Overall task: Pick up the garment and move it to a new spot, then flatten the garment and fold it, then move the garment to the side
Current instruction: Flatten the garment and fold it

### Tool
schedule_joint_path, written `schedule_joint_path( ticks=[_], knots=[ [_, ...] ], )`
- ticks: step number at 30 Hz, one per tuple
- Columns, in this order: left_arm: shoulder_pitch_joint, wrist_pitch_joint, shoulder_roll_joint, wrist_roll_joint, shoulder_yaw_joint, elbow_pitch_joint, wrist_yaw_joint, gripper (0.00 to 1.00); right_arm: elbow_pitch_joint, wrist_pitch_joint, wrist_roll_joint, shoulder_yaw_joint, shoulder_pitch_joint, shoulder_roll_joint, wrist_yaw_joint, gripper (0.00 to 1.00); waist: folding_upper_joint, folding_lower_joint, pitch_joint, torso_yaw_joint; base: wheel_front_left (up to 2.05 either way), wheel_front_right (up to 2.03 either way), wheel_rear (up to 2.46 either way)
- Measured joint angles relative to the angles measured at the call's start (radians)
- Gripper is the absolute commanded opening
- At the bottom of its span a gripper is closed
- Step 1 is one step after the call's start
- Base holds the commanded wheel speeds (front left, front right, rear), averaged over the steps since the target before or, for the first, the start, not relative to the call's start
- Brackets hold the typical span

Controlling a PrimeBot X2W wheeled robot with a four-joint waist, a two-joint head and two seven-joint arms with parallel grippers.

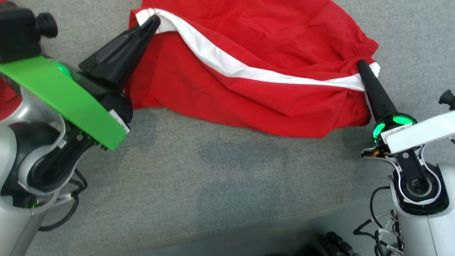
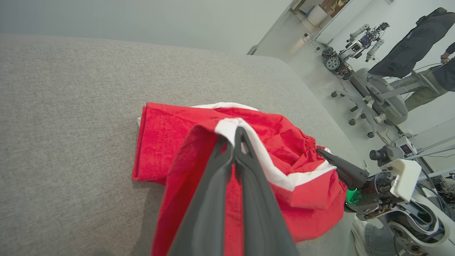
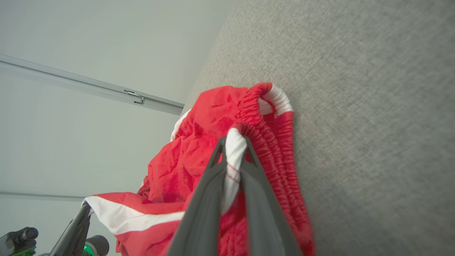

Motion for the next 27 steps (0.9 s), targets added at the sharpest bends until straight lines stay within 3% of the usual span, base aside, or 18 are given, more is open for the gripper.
schedule_joint_path(
  ticks=[14, 23, 27],
  knots=[
    [-0.164, 0.091, -0.093, -0.002, -0.009, 0.185, 0.0, 0.0, 0.039, -0.036, 0.043, -0.007, -0.075, -0.001, -0.009, 0.0, 0.0, 0.0, -0.008, -0.041, 0.0, 0.0, 0.0],
    [-0.166, 0.104, -0.11, -0.002, -0.011, 0.239, 0.0, 0.0, 0.051, -0.059, 0.053, -0.027, -0.072, -0.001, -0.01, 0.0, 0.0, 0.0, -0.063, -0.035, 0.0, 0.0, 0.0],
    [-0.171, 0.118, -0.116, -0.002, 0.002, 0.251, 0.0, 0.0, 0.05, -0.057, 0.053, -0.027, -0.074, -0.001, -0.026, 0.0, 0.0, 0.0, -0.076, -0.035, 0.0, 0.0, 0.0]
  ],
)
